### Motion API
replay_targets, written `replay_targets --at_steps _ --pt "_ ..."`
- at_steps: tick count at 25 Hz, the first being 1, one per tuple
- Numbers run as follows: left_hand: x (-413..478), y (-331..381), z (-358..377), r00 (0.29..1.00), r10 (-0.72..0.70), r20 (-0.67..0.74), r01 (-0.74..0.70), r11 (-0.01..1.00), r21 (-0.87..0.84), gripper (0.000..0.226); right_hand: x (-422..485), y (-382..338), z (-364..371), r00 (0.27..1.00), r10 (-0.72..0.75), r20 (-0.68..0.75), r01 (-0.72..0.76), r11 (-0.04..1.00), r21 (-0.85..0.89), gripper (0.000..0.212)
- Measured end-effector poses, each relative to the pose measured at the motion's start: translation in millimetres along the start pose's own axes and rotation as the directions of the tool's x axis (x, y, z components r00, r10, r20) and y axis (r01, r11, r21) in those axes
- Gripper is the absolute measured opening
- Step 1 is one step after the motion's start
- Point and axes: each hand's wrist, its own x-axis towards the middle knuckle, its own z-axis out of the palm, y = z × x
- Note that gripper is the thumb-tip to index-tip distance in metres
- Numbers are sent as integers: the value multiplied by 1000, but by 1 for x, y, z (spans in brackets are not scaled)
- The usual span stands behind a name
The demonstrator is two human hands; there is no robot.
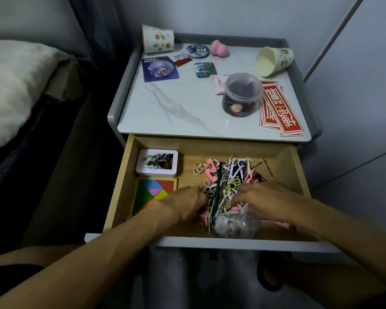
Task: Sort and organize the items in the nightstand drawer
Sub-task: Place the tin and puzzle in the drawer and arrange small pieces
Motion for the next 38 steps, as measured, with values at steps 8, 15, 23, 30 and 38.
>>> replay_targets --at_steps 8,15,23,30,38 --pt "-5 3 -17 996 -66 -62 63 997 -45 17 9 -8 3 992 -76 -103 68 995 -79 34" --pt "-9 6 -32 993 -73 -94 48 967 -250 19 7 -6 0 995 4 -103 -7 999 -33 40" --pt "-4 7 -33 988 -121 -91 75 912 -404 9 6 -2 -11 974 155 -168 -101 951 292 11" --pt "-3 8 -34 981 -178 -75 134 908 -396 17 8 -10 -3 942 77 -327 -49 994 93 32" --pt "-6 12 -37 981 -181 -65 148 926 -349 11 32 -32 11 989 1 -149 6 999 45 39"
